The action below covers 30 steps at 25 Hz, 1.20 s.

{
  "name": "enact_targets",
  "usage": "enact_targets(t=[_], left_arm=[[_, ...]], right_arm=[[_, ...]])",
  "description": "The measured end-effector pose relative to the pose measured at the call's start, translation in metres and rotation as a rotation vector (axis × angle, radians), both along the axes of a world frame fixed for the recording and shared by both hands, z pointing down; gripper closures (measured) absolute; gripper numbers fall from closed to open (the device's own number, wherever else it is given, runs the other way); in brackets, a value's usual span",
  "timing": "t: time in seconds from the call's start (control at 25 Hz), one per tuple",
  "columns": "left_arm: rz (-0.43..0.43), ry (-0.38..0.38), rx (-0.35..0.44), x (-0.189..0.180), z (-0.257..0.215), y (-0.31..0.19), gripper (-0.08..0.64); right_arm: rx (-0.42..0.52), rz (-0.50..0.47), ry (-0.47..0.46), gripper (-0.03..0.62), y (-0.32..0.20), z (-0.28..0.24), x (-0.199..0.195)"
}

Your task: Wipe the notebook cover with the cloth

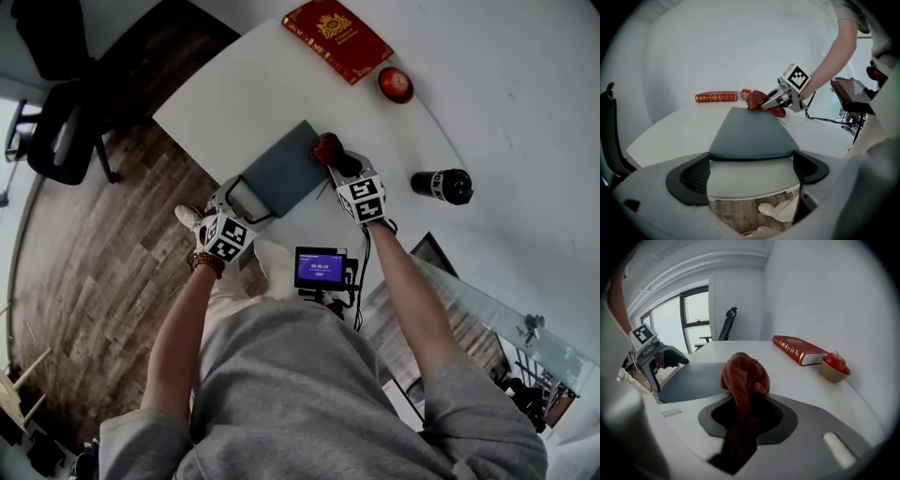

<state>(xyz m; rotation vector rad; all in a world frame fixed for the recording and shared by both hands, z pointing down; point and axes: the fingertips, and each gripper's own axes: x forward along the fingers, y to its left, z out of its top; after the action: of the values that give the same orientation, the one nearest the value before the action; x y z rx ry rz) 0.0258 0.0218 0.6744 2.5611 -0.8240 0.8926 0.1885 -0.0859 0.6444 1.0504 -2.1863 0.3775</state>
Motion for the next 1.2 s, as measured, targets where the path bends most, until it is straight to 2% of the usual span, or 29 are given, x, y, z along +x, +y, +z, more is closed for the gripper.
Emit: enact_targets(t=[0.2, 0.56, 1.2], left_arm=[[-0.002, -0.002, 0.002, 0.0, -0.001, 0.0, 0.017], [-0.004, -0.004, -0.004, 0.0, -0.001, 0.001, 0.017], [-0.001, -0.006, -0.007, -0.001, 0.001, 0.0, 0.017]], right_arm=[[-0.012, 0.022, -0.029, 0.489, 0.006, 0.0, -0.008], [-0.065, -0.02, -0.088, 0.491, 0.028, 0.001, -0.04], [-0.09, -0.093, -0.102, 0.491, 0.054, 0.002, -0.073]])
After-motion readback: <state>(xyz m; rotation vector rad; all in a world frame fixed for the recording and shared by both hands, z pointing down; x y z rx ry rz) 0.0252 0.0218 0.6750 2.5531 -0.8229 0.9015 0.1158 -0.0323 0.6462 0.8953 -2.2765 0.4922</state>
